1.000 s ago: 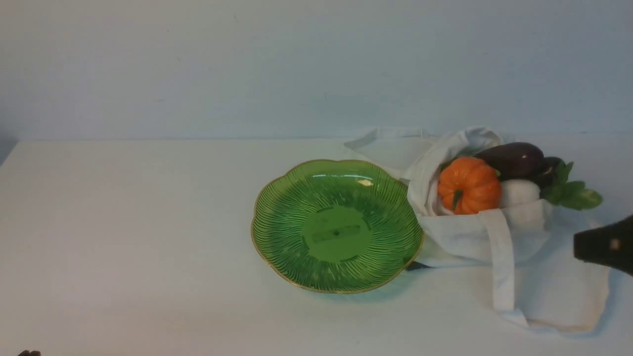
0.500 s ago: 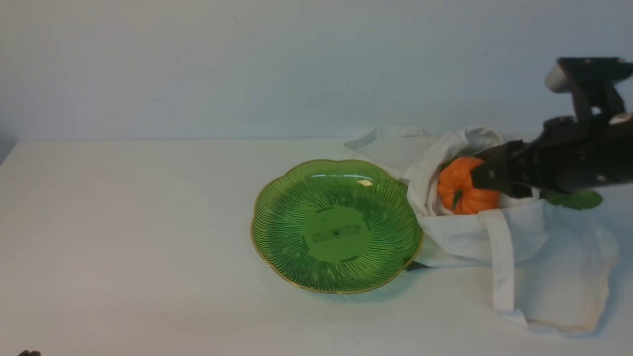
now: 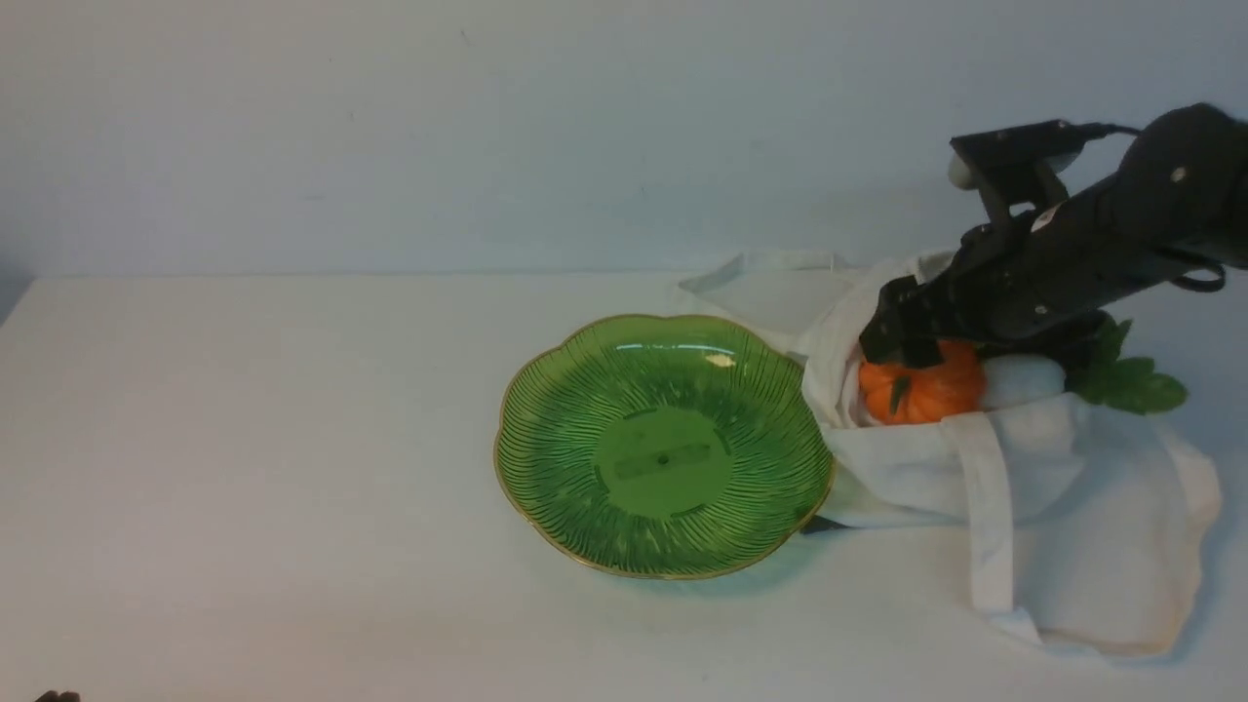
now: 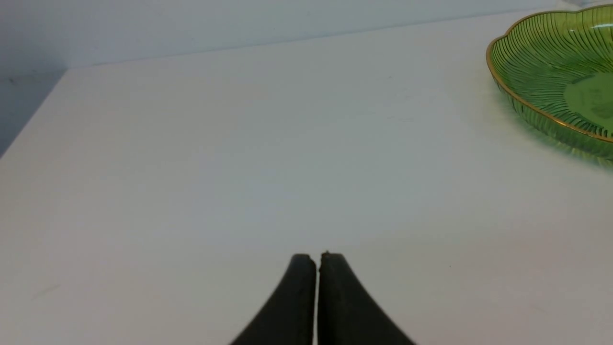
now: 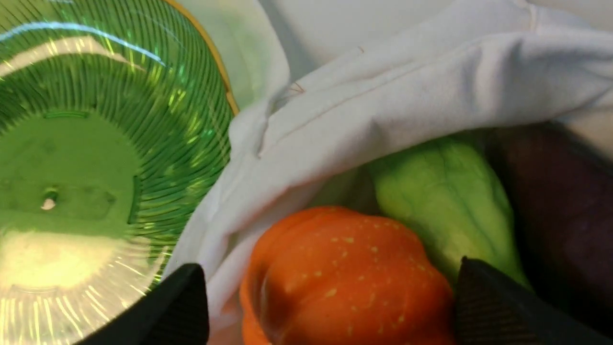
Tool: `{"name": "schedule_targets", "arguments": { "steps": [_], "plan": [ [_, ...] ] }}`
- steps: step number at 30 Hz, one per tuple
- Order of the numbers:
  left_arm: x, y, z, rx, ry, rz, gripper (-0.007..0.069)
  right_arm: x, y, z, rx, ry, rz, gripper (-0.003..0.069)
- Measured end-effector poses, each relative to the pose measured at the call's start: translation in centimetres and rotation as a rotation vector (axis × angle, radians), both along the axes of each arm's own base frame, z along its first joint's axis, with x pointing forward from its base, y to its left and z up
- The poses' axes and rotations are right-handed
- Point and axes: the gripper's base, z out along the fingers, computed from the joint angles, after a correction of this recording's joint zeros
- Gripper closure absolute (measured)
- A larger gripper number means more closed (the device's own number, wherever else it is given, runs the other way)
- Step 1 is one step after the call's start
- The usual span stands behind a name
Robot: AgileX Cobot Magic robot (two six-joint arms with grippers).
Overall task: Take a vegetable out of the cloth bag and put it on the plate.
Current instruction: Use the right arm to grab a pumpkin from the bag
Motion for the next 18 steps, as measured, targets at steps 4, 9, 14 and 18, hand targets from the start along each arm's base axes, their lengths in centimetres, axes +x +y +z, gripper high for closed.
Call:
{"name": "schedule_targets", "arguments": {
  "steps": [4, 9, 14, 18],
  "plan": [
    [0.0, 0.0, 0.0, 0.000, 0.000, 0.000, 0.0629, 0.1, 0.0, -0.5, -0.004, 0.013, 0.001, 0.0085],
    [0.0, 0.0, 0.0, 0.000, 0.000, 0.000, 0.0629, 0.2, 0.0, -0.2, -0.012, 0.017, 0.013, 0.0203],
    [0.0, 0.0, 0.0, 0.000, 0.000, 0.000, 0.0629, -0.3, 0.0, 1.9, -0.031, 0.027, 0.052, 0.0202],
    [0.0, 0.0, 0.0, 0.000, 0.000, 0.000, 0.0629, -0.6, 0.0, 3.9, -0.034, 0.012, 0.071, 0.0202]
  ]
}}
